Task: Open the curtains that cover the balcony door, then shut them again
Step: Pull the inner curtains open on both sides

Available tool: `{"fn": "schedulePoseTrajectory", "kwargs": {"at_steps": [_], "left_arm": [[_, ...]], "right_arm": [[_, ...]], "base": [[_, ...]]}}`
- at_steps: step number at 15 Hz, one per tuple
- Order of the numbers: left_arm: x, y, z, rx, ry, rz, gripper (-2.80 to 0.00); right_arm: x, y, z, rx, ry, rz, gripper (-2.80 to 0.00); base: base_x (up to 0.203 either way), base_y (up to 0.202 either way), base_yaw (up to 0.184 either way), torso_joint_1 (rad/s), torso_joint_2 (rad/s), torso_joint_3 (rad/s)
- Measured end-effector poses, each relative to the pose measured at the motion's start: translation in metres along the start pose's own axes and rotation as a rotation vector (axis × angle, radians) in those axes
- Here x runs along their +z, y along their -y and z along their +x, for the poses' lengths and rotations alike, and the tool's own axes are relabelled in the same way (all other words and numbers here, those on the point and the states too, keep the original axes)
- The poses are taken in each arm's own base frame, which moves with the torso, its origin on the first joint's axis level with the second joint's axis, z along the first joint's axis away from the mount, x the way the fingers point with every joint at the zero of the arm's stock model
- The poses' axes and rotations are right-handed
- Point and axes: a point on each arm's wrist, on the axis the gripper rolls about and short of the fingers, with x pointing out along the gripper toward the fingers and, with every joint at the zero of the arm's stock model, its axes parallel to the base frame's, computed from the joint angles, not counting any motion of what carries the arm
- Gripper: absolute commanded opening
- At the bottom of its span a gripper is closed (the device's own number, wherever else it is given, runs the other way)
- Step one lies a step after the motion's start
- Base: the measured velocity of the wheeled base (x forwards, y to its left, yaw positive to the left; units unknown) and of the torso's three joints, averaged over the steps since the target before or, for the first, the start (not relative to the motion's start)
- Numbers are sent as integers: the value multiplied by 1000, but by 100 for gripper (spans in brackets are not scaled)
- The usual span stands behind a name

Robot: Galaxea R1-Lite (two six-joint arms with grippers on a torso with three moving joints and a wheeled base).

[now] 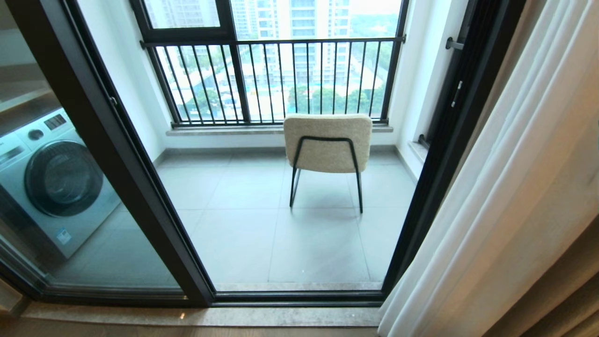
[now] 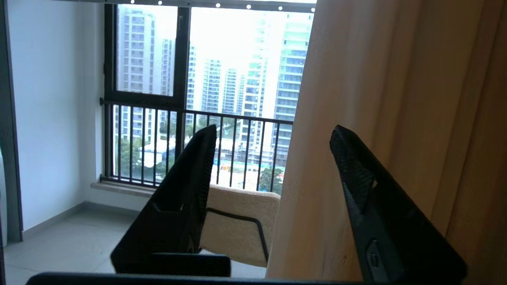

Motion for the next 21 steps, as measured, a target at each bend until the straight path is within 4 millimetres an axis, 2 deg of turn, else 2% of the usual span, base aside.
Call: {"fn": "schedulePoseTrajectory", "kwargs": {"at_steps": [5,10,14,19,21], "left_arm": [[0,0,0,0,0,0,-280],[0,0,0,0,0,0,-280],[0,0,0,0,0,0,-280],[0,0,0,0,0,0,-280],[0,0,0,0,0,0,-280]], "right_arm": [[-7,-15,-16,47,7,5,-280],[-23,-22,-33,23,-78,-37,-280],[-43,-26,-52,-45,-215,-77,-280],[-69,-28,-85,-170,-446,-156,-280],[-75,-29,-94,-127,-458,-141,-280]], "base": [[0,0,0,0,0,0],[0,0,0,0,0,0],[0,0,0,0,0,0],[0,0,0,0,0,0],[0,0,0,0,0,0]]}}
